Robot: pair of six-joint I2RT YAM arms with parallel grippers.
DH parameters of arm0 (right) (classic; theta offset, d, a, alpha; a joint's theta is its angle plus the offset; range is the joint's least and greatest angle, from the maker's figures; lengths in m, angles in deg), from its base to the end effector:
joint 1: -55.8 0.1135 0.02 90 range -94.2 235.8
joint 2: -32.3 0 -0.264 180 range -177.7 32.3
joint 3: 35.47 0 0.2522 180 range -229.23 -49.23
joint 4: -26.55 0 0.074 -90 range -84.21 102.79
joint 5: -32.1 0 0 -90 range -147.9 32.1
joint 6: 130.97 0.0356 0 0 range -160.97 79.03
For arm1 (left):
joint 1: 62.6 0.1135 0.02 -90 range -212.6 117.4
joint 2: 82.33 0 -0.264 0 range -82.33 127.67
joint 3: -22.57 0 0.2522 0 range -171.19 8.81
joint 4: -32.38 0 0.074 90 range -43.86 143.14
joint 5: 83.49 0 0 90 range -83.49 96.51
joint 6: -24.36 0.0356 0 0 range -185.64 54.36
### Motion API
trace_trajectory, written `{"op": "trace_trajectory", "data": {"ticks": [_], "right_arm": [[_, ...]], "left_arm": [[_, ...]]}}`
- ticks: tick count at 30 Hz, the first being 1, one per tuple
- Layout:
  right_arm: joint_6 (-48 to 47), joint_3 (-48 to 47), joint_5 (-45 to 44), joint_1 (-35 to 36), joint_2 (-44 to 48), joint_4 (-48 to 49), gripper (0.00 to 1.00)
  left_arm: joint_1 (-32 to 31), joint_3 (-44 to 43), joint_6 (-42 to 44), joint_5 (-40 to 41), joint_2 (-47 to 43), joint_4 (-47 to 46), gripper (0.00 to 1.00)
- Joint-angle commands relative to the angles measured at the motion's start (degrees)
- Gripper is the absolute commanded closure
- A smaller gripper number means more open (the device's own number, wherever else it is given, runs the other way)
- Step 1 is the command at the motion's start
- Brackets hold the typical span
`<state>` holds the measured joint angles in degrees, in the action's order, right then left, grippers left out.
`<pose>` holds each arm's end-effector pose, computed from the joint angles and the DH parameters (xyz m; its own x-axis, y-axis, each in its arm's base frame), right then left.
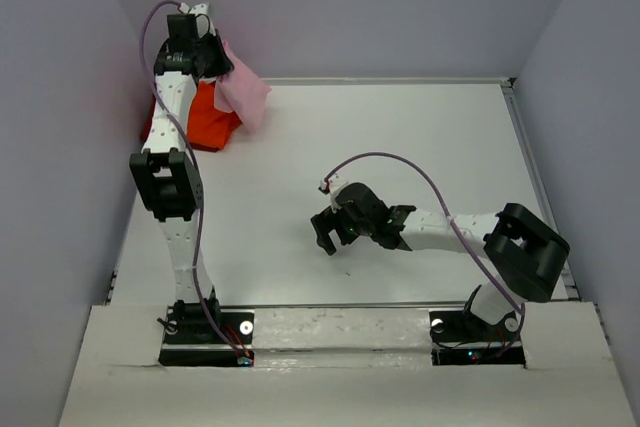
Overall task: Fold and stack the t-shirts
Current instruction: Put the neatly folded tshirt into the corner of the board with the left arm
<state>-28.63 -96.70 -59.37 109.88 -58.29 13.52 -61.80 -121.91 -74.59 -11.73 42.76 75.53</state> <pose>0.1905 0.2614 0.1800 -0.5570 -0.4047 -0.7252 -0.6955 0.7046 0.1409 0.5084 -0.0040 0.3698 -0.4405 -0.1539 -0.8845 0.2072 0.9412 -0.2670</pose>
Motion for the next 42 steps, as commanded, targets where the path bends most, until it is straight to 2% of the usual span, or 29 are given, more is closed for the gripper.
{"op": "trace_trajectory", "data": {"ticks": [1,6,11,15,16,17,19,20,21,23,28,32,36,38,41,42], "right_arm": [[0.1,-2.7,0.8,0.5,0.0,3.2,0.00],[0.0,-3.1,0.7,0.5,-0.6,3.0,0.00],[0.2,-3.2,0.8,0.5,-1.2,3.0,0.00],[0.1,-2.9,0.9,0.5,-1.0,3.0,0.00],[0.1,-2.8,0.9,0.5,-1.0,3.0,0.00],[0.0,-2.7,0.8,0.5,-0.7,3.0,0.00],[-0.1,-2.5,0.5,0.5,-0.6,3.0,0.00],[-0.3,-2.5,0.5,0.5,-0.6,2.9,0.00],[-0.4,-2.5,0.4,0.5,-0.6,3.0,0.00],[-0.4,-2.8,0.5,0.5,-1.0,3.0,0.00],[0.1,-3.3,0.5,0.5,-2.0,2.9,0.00],[0.8,-3.2,0.2,0.5,-1.4,3.0,0.00],[2.2,-3.1,-1.5,0.5,-0.2,2.9,0.00],[2.7,-3.2,-2.5,0.5,0.3,2.8,0.00],[3.8,-4.0,-3.5,0.5,0.1,2.3,0.00],[4.3,-4.2,-3.4,0.5,0.1,2.3,0.00]], "left_arm": [[3.9,2.6,-0.9,-3.3,-4.6,-2.8,1.00],[8.7,7.0,-1.5,-3.4,-3.2,-4.2,1.00],[12.2,7.1,-2.1,-3.6,-1.4,-4.6,1.00],[16.2,10.8,-4.0,-1.4,0.5,-6.0,1.00],[17.1,11.6,-4.9,-0.9,1.0,-6.4,0.97],[18.9,13.0,-5.4,-0.7,2.0,-6.9,0.79],[20.0,13.7,-6.0,0.4,3.0,-6.8,0.54],[20.5,14.3,-6.4,0.1,3.4,-7.0,0.24],[20.5,15.3,-7.1,-2.0,3.6,-8.3,0.01],[19.8,15.5,-7.7,-4.9,4.1,-9.3,0.01],[17.1,13.5,-7.6,-5.7,2.0,-9.3,0.01],[15.3,11.1,-8.7,-6.5,-2.0,-9.1,0.01],[11.9,9.4,-7.1,-4.9,-10.3,-9.0,0.01],[9.7,11.1,-6.6,-3.3,-15.6,-9.7,0.01],[7.6,19.3,-5.7,-2.2,-20.8,-14.1,0.01],[6.6,23.5,-5.5,0.6,-24.2,-15.4,0.01]]}}
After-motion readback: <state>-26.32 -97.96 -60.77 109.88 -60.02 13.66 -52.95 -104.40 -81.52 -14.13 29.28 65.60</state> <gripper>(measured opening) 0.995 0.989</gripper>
